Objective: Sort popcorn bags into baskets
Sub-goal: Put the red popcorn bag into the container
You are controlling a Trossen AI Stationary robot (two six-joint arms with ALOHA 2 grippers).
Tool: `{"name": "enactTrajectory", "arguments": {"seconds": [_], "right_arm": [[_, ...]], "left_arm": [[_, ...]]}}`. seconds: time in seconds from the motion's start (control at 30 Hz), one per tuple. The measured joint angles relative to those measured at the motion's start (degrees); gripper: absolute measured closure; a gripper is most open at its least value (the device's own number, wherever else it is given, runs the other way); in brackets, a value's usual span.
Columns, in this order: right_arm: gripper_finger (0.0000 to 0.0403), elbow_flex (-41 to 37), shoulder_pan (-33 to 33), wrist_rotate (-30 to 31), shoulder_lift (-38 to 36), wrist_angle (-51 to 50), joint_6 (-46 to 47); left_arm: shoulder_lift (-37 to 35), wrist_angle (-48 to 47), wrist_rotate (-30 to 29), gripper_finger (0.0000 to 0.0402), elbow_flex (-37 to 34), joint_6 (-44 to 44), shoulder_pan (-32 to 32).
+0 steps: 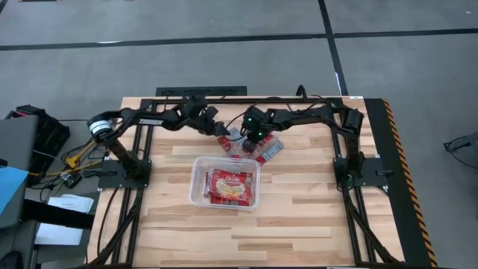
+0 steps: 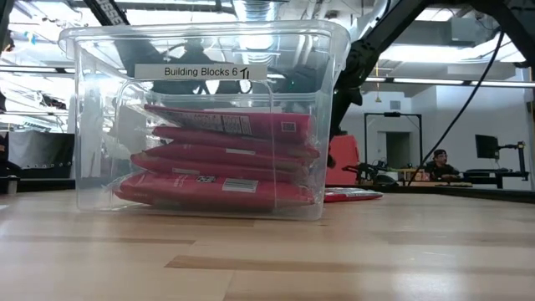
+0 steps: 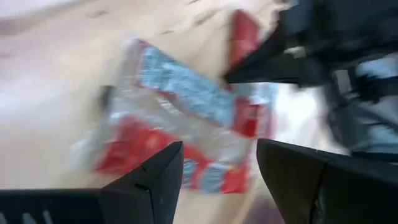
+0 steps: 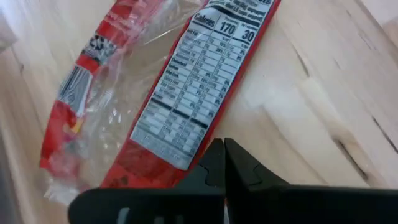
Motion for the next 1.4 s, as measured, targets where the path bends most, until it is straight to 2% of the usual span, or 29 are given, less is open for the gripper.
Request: {"name": "enactTrajectory", "arguments": {"seconds": [0.13, 0.27, 0.33, 0.6, 0.77, 0.97, 1.17, 1.4], "right_arm": [[0.0375, 0.0, 0.5, 0.0, -1.1, -1.3, -0.1], [0.0371, 0.0, 1.7, 0.0, -1.5, -1.6, -0.5], [0.0376, 0.0, 2.4, 0.0, -1.5, -1.8, -0.5], [0.0388, 0.0, 3.9, 0.0, -1.5, -3.1, -1.5], [0.0377, 0.0, 3.9, 0.1, -1.6, -5.4, -1.1], [0.0392, 0.0, 5.0, 0.4, -3.0, -7.6, -1.3], [0.0383, 0.0, 5.8, 0.6, -5.0, -11.7, -1.5], [0.0386, -0.2, 6.8, 1.2, -2.6, -7.4, -3.1]], "left_arm": [[-1.2, -7.9, -7.5, 0.0209, 1.4, 8.1, 0.1], [-1.1, -12.5, -18.4, 0.0208, 1.4, 10.8, -0.4], [-1.1, -13.7, -20.4, 0.0203, 1.4, 12.3, -0.4], [0.0, -12.0, -15.1, 0.0137, 1.4, 12.6, -0.5], [4.9, -11.5, -13.0, 0.0105, 1.3, 11.9, -1.3], [10.1, -4.2, -7.9, 0.0101, 1.4, 6.6, -1.8], [11.2, -1.9, -7.1, 0.0101, 1.4, 5.1, -2.2], [12.0, -0.3, -6.8, 0.0101, 1.4, 3.8, -2.8]]}}
